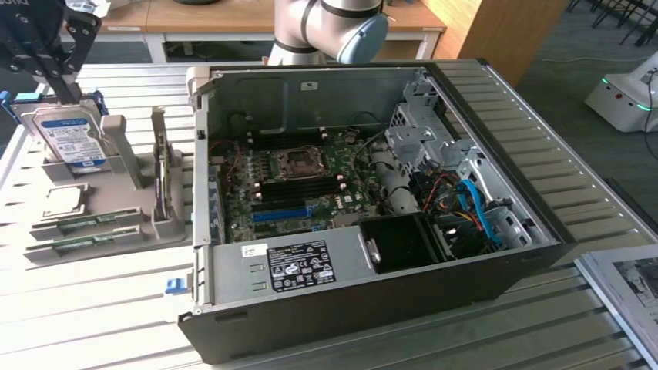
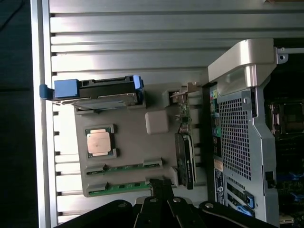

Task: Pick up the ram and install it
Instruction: 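Reach for the ram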

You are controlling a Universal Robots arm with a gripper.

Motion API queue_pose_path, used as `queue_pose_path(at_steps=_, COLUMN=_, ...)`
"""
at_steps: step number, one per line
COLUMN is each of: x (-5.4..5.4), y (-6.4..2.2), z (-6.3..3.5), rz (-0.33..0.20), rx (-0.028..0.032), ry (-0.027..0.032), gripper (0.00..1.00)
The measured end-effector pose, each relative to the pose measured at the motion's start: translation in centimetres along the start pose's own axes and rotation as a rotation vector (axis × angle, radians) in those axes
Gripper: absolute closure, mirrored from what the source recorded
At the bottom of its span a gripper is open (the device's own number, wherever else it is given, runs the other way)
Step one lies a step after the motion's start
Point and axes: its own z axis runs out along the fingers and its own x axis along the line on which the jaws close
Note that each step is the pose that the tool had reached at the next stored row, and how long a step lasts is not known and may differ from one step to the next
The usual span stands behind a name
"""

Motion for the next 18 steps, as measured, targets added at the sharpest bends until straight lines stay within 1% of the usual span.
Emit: queue_pose_path(at_steps=18, x=1.8, y=-0.13, z=-0.03, rz=0.000, rx=0.0000, ry=0.0000, gripper=0.90)
